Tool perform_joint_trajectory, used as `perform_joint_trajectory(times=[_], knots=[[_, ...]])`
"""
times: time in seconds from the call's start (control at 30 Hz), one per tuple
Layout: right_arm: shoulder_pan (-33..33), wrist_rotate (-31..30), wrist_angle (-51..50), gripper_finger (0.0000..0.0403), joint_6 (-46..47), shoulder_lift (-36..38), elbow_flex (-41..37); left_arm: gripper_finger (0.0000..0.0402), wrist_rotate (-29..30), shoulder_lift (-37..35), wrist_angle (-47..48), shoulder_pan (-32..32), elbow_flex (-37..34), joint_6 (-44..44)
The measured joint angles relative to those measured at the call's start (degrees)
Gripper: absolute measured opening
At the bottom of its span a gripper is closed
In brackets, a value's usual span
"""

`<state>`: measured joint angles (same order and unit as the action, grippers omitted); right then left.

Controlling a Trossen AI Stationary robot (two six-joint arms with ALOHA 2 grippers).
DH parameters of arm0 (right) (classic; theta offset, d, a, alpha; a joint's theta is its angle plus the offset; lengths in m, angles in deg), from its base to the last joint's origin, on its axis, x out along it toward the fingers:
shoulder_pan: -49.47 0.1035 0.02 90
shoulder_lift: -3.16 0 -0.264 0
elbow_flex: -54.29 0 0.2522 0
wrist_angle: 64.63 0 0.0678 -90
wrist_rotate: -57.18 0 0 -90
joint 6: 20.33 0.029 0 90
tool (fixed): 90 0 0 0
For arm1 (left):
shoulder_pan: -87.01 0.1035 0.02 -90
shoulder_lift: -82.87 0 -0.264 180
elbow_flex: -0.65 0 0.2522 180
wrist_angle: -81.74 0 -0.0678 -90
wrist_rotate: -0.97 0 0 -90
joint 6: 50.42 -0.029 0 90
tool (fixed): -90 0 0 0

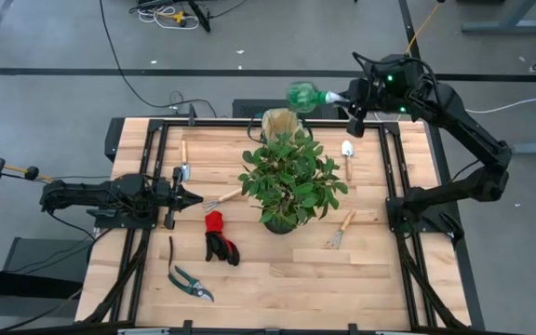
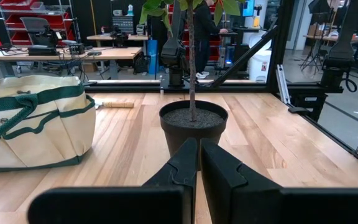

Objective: Pick & Place Garden tools in Gardening bag
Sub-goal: Put the green spray bottle into the gardening bag

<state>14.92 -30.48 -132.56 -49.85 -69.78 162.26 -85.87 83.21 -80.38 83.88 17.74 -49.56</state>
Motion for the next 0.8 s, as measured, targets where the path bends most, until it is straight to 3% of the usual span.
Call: perform_joint_trajectory(times=[0.37, 0.53, 0.8], knots=[[0.0, 3.2, 0.0, 0.0057, 3.8, 0.0, 0.0, 0.0023, 0.0, 0.0, 0.0, 0.0, 0.0, -0.1], [0.0, 3.3, 0.1, 0.0057, 5.2, 0.0, 0.0, 0.0023, 3.4, 0.0, -1.4, 0.0, 0.0, 0.1], [0.0, 4.7, -0.3, 0.0057, 9.0, 0.0, 0.0, 0.0023, 5.1, 0.0, -10.1, 0.0, 0.0, 9.9]])
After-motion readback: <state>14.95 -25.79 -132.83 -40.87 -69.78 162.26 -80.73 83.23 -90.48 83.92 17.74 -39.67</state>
